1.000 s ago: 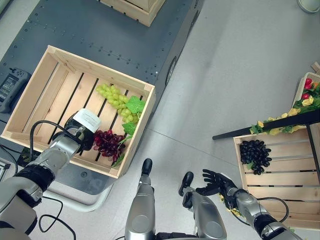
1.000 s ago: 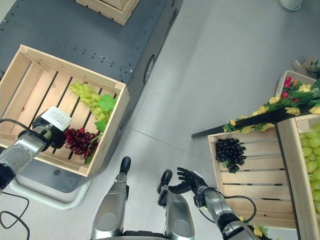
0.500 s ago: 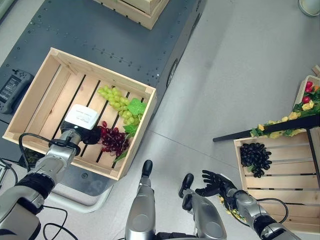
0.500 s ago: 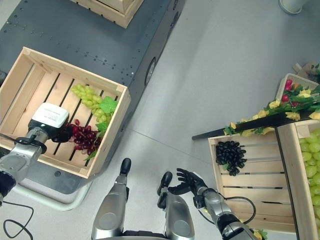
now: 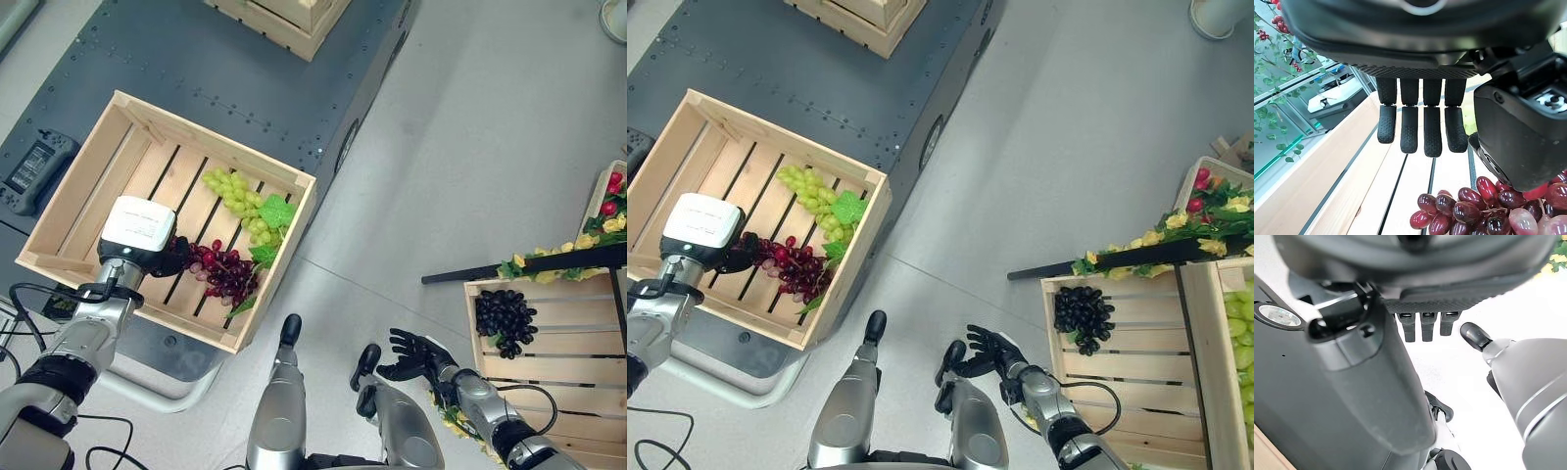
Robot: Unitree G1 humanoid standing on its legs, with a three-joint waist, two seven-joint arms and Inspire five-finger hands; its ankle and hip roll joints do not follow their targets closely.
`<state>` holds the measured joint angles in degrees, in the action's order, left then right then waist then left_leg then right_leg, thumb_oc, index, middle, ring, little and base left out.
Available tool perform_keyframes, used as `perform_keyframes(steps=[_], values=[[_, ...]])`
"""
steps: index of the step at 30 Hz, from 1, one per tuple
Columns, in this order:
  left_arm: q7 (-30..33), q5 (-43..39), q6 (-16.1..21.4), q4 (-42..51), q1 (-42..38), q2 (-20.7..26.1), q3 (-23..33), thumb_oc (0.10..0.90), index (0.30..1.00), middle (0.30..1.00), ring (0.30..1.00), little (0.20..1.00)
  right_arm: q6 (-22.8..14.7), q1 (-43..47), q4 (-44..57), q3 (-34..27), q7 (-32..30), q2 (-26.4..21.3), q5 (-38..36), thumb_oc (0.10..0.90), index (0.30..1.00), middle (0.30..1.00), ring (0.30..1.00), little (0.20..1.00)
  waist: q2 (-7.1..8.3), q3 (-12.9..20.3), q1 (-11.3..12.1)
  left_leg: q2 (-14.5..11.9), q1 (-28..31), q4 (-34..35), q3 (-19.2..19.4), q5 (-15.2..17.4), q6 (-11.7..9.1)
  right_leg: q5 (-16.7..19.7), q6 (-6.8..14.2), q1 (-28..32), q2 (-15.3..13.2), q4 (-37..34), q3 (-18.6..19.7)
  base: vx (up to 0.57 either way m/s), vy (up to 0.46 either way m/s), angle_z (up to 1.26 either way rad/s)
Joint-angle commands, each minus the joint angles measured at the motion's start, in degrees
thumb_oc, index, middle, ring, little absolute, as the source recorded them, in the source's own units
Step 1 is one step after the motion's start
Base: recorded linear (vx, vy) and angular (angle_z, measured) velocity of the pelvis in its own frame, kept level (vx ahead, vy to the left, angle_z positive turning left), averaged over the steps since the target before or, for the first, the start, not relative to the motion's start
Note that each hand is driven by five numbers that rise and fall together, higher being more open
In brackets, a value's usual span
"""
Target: Pick up the fruits from the basket on one side to the basket on the other side
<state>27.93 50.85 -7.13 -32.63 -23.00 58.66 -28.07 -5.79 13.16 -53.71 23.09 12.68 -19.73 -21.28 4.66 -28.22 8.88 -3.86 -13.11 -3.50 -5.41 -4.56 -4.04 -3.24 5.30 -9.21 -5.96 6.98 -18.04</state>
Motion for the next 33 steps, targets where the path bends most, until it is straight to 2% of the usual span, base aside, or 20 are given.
perform_keyframes(steps=[1,4,5,6,13,21,25,33], values=[[2.81,-1.11,-2.12,0.32,-1.58,1.04,6.71,0.400,0.300,0.300,0.300,0.300,-0.70,-4.52,2.38,-0.34,-0.19,-2.27,-1.54,0.800,0.900,0.900,0.900,0.900,-0.43,3.44,-0.64,5.93,0.43,-0.22,3.08,4.20,1.60,-0.78,-1.22,-1.78,3.65,2.81,-1.34,0.00,0.000,0.00],[1.00,-0.33,-1.90,0.62,-1.66,0.93,6.16,0.400,0.300,0.300,0.300,0.300,-0.49,-4.30,2.52,-0.32,-0.46,-2.28,-1.56,0.800,0.900,0.900,0.900,0.900,-0.43,3.35,-0.70,5.94,0.54,0.13,3.24,4.10,1.63,-0.61,-1.16,-1.71,3.74,2.51,-1.40,0.00,0.000,0.00],[-0.82,-0.27,-1.94,0.55,-2.24,1.14,5.58,0.587,0.580,0.580,0.580,0.580,-0.49,-4.15,2.34,-0.48,-0.37,-2.39,-1.40,0.800,0.900,0.900,0.900,0.900,-0.51,3.35,-0.83,5.98,0.42,0.05,3.34,4.15,1.63,-0.59,-1.13,-1.86,3.73,2.55,-1.36,0.00,0.000,0.00],[-1.02,-0.36,-1.71,0.75,-2.52,1.16,5.14,0.800,0.900,0.900,0.900,0.900,-0.34,-3.98,2.34,-0.49,-0.31,-2.51,-1.39,0.800,0.900,0.900,0.900,0.900,-0.61,3.32,-0.89,6.04,0.32,-0.03,3.26,4.14,1.66,-0.55,-1.10,-2.00,3.72,2.63,-1.25,0.00,0.000,0.00],[-3.09,-0.95,-0.33,1.52,-4.16,1.98,3.32,0.800,0.900,0.900,0.900,0.900,-0.59,-3.61,1.75,-0.52,-0.06,-2.86,-1.55,0.800,0.900,0.900,0.900,0.900,-1.05,3.18,-1.19,6.13,0.15,-0.22,3.49,4.22,1.78,-0.42,-0.93,-2.49,3.54,2.91,-1.08,0.00,0.000,0.00],[-5.80,2.25,0.23,2.56,-6.15,3.26,0.96,0.800,0.900,0.900,0.900,0.900,-0.69,-3.08,1.45,-0.79,-0.10,-3.44,-1.89,0.800,0.900,0.900,0.900,0.900,-1.17,2.64,-1.54,6.17,-0.82,-1.25,4.11,4.41,1.84,-0.29,-0.81,-3.58,3.36,3.63,-0.94,0.00,0.000,0.00],[-9.81,4.49,-0.97,2.86,-7.33,3.84,-0.40,0.800,0.900,0.900,0.900,0.900,-0.76,-2.94,1.26,-1.04,0.40,-3.82,-1.40,0.800,0.900,0.900,0.900,0.900,-1.34,2.14,-1.89,6.15,-1.33,-2.01,4.17,4.53,1.85,-0.48,-0.77,-4.31,3.15,4.63,-0.88,0.00,0.000,0.00],[-15.35,6.22,-0.21,1.67,-10.66,3.65,-4.17,0.800,0.900,0.900,0.900,0.900,-0.54,-1.88,1.45,-0.65,0.27,-4.49,-1.79,0.800,0.900,0.900,0.900,0.900,-1.15,1.04,-2.60,6.07,-2.82,-4.21,4.87,4.82,1.93,-0.48,-0.71,-6.07,2.84,6.50,-0.45,0.00,0.013,0.00]])
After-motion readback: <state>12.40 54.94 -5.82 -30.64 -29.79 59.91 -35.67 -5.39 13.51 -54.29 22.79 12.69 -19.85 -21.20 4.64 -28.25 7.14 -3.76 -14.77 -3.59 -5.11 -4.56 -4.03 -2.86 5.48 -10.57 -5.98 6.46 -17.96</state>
